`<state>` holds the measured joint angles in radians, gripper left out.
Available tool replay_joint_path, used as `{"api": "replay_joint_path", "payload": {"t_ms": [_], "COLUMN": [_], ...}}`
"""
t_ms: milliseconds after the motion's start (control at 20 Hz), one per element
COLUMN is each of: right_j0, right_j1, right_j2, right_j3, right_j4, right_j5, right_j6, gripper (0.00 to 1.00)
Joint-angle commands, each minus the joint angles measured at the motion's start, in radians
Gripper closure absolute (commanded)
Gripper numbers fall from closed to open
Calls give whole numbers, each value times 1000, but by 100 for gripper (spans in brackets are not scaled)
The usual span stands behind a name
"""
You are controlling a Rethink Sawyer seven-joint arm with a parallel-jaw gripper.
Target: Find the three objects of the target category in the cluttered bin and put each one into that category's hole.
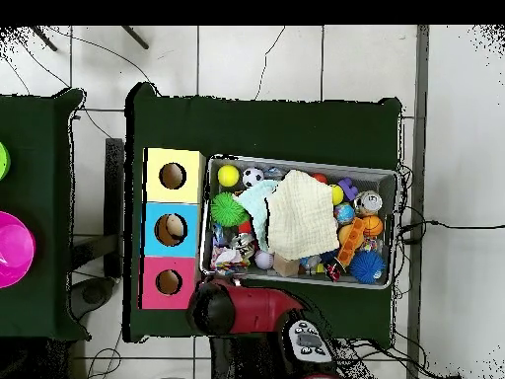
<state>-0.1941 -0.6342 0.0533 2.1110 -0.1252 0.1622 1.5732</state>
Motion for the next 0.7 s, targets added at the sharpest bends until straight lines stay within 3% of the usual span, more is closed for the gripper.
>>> {"api": "replay_joint_path", "payload": {"t_ms": [50, 300, 700], "right_j0": [14, 22, 1], "right_j1": [101, 103, 43], "right_j2": [-4, -21, -8], "right_j3": [-156, -165, -150], "right_j4": [36, 35, 38], "right_j5": [-110, -110, -58], "right_j6": [187, 186, 170], "gripper": [0, 0, 0]}}
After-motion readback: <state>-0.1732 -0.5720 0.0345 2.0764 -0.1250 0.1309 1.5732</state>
